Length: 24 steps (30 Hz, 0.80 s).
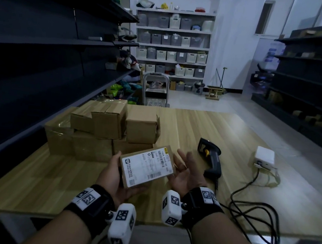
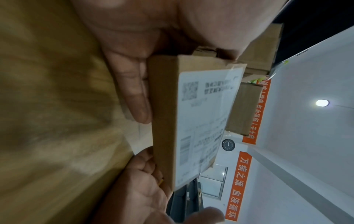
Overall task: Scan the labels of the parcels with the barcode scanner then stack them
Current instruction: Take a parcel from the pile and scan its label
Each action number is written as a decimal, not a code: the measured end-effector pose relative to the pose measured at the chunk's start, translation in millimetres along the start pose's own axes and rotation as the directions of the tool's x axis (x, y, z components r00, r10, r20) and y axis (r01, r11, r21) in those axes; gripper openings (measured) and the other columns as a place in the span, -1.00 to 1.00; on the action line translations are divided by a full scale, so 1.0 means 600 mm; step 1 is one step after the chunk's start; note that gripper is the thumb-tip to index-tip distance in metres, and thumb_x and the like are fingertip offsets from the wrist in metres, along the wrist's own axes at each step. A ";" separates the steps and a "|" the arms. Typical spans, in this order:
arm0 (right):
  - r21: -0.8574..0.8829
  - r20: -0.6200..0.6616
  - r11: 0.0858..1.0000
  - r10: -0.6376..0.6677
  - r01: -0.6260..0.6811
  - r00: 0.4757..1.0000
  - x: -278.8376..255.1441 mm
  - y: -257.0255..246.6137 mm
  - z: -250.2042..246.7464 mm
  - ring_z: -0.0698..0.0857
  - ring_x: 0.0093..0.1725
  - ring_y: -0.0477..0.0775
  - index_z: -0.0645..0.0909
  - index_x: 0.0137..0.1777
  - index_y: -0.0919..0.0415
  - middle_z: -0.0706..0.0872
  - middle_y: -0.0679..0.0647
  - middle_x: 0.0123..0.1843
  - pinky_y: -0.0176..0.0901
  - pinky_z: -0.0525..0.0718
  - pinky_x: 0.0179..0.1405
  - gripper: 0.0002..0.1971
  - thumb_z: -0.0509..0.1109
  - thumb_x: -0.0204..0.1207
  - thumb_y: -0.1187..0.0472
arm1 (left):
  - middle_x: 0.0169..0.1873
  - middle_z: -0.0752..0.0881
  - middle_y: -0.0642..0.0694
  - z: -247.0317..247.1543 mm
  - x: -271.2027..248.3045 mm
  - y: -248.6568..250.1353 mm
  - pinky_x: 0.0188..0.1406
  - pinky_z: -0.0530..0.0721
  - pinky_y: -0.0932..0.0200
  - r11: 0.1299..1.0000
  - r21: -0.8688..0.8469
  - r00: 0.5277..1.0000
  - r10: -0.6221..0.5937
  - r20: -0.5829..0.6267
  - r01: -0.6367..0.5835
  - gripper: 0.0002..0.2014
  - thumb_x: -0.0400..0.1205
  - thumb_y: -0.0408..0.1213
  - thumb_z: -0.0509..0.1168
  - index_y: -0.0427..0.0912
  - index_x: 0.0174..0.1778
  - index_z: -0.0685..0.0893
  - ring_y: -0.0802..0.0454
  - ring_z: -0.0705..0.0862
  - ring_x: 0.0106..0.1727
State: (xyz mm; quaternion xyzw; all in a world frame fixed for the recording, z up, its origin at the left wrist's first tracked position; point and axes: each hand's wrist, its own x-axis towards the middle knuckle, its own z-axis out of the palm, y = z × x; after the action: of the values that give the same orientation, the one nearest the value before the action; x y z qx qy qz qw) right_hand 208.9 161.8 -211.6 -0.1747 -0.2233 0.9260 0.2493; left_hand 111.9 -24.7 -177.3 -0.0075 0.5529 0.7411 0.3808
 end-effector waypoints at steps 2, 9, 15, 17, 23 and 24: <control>-0.037 -0.005 0.999 0.019 -0.019 1.000 0.007 0.000 -0.003 0.68 0.54 0.50 0.58 0.62 0.32 0.69 0.40 0.57 0.43 0.75 0.41 0.07 0.95 0.07 0.20 | 0.15 0.91 -0.44 -0.001 0.009 0.005 0.09 0.80 -0.32 1.000 0.019 1.000 -0.023 0.002 0.023 -0.24 0.84 0.39 0.04 -0.23 0.37 0.82 -0.48 0.86 0.23; -0.114 0.039 0.993 -0.014 0.019 0.999 0.019 0.003 -0.014 0.75 0.41 0.49 0.50 0.70 0.31 0.77 0.47 0.38 0.64 0.48 0.61 0.11 0.92 0.10 0.29 | 0.18 0.89 -0.48 -0.011 0.045 0.012 0.10 0.80 -0.32 0.986 0.143 0.993 -0.093 0.069 0.082 -0.11 0.77 0.50 -0.04 -0.23 0.38 0.82 -0.50 0.91 0.08; -0.191 0.082 0.980 -0.047 0.062 0.996 0.021 -0.002 -0.020 0.83 0.12 0.43 0.63 0.57 0.24 0.85 0.36 0.07 0.55 0.67 0.45 -0.13 0.84 0.20 0.27 | 0.24 0.88 -0.44 -0.024 0.049 -0.005 0.43 0.73 -0.45 0.978 0.205 0.994 -0.047 0.096 0.026 -0.08 0.70 0.57 0.00 -0.19 0.44 0.80 -0.50 0.87 0.26; -0.203 0.064 0.977 -0.046 0.059 0.997 0.025 0.001 -0.024 0.79 0.18 0.45 0.70 0.45 0.21 0.81 0.36 0.12 0.61 0.59 0.53 -0.17 0.90 0.13 0.20 | 0.29 0.86 -0.47 -0.040 0.058 -0.003 0.32 0.79 -0.46 0.988 0.155 0.988 -0.047 0.149 0.023 -0.01 0.59 0.61 0.11 -0.25 0.49 0.77 -0.51 0.85 0.31; -0.247 0.078 0.967 0.074 -0.053 0.994 0.000 -0.008 -0.010 0.92 -0.25 0.27 0.88 -0.26 0.31 0.89 0.31 -0.17 0.18 0.91 -0.19 -0.70 0.52 0.53 0.08 | 0.32 0.60 -0.57 -0.058 0.065 0.016 -0.16 0.90 -0.22 0.983 0.144 0.922 -0.160 0.353 0.116 0.12 0.41 0.61 0.47 -0.41 0.49 0.77 -0.46 0.73 0.05; -0.245 0.089 0.968 0.084 -0.060 0.992 -0.002 -0.009 -0.008 0.92 -0.26 0.26 0.89 -0.28 0.31 0.89 0.31 -0.20 0.17 0.91 -0.21 -0.69 0.51 0.52 0.07 | 0.42 0.53 -0.53 -0.061 0.068 0.017 0.00 0.88 -0.25 0.980 0.159 0.918 -0.172 0.358 0.122 0.11 0.38 0.59 0.54 -0.38 0.51 0.77 -0.47 0.66 0.17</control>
State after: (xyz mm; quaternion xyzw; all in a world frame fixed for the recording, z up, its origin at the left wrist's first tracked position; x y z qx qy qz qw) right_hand 214.2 166.8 -212.5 -0.1657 -0.3402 0.9078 0.1809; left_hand 62.1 -33.1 -201.2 0.1161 0.5176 0.6598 0.5323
